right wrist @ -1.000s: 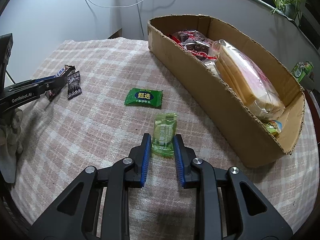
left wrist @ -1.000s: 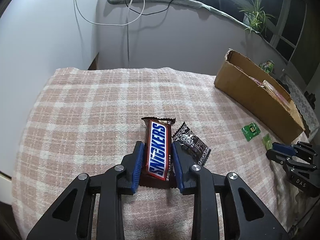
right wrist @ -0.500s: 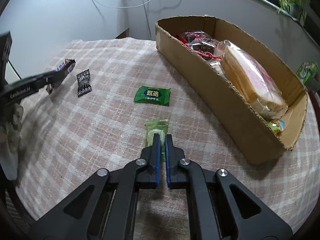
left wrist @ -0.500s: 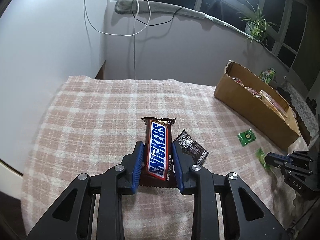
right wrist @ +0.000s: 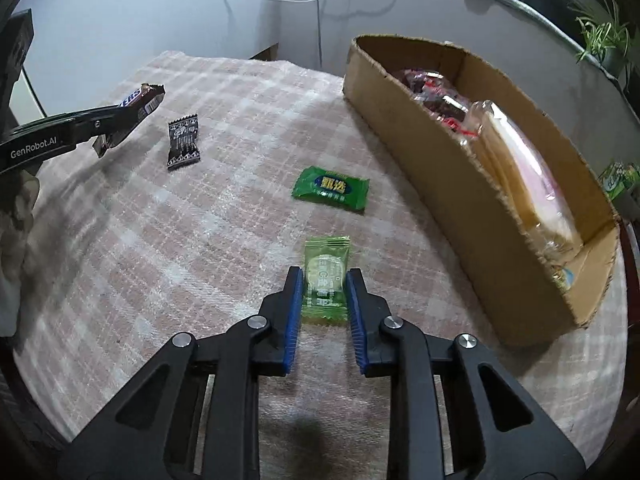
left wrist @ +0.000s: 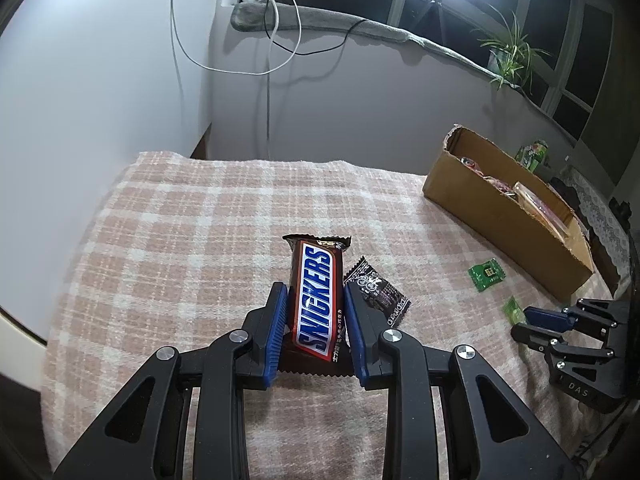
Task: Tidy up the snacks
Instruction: 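Carry the Snickers bar left into the box while the right tool drops the light green packet there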
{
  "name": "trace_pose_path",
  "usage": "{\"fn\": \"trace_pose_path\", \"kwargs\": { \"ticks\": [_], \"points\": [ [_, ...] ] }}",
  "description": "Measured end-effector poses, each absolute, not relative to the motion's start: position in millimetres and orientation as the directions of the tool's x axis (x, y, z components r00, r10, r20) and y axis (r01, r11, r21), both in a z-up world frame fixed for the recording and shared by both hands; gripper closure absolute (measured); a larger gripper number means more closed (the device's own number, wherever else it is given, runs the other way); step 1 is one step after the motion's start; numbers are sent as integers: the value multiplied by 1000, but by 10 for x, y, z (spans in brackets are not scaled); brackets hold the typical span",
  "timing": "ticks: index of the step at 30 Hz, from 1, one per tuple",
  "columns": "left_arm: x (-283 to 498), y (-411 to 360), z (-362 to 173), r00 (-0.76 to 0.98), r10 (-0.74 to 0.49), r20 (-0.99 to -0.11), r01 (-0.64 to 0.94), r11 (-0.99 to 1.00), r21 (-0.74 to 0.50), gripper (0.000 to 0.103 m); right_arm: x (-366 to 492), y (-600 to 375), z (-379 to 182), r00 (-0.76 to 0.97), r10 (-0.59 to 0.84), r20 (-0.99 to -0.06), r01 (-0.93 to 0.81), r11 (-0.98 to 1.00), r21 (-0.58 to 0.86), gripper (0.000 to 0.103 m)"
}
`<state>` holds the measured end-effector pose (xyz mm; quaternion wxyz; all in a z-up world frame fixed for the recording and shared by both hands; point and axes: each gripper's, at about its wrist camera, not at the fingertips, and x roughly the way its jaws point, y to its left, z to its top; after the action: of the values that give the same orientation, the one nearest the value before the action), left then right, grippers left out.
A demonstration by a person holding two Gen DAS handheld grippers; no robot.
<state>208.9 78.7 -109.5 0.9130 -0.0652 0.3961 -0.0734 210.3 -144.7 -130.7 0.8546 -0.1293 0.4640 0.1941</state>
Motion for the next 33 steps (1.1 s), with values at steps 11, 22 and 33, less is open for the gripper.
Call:
{"fn": "trace_pose_path", "kwargs": {
  "ticks": [11, 22, 33],
  "points": [
    [2055, 643, -910, 697, -209, -686, 115, 977, -181, 76, 2078, -1685, -956, 544, 257, -799, -431, 903, -3, 80],
    [2129, 289, -653, 718, -241, -653, 176, 970, -165, 76, 2128, -2018, -588, 598, 286, -749, -406, 913, 24, 80],
    [2287, -151, -483, 721, -280, -634, 242, 959, -149, 76, 2331, -2402, -395, 644, 257, -720, -361, 933, 10, 80]
  ]
}}
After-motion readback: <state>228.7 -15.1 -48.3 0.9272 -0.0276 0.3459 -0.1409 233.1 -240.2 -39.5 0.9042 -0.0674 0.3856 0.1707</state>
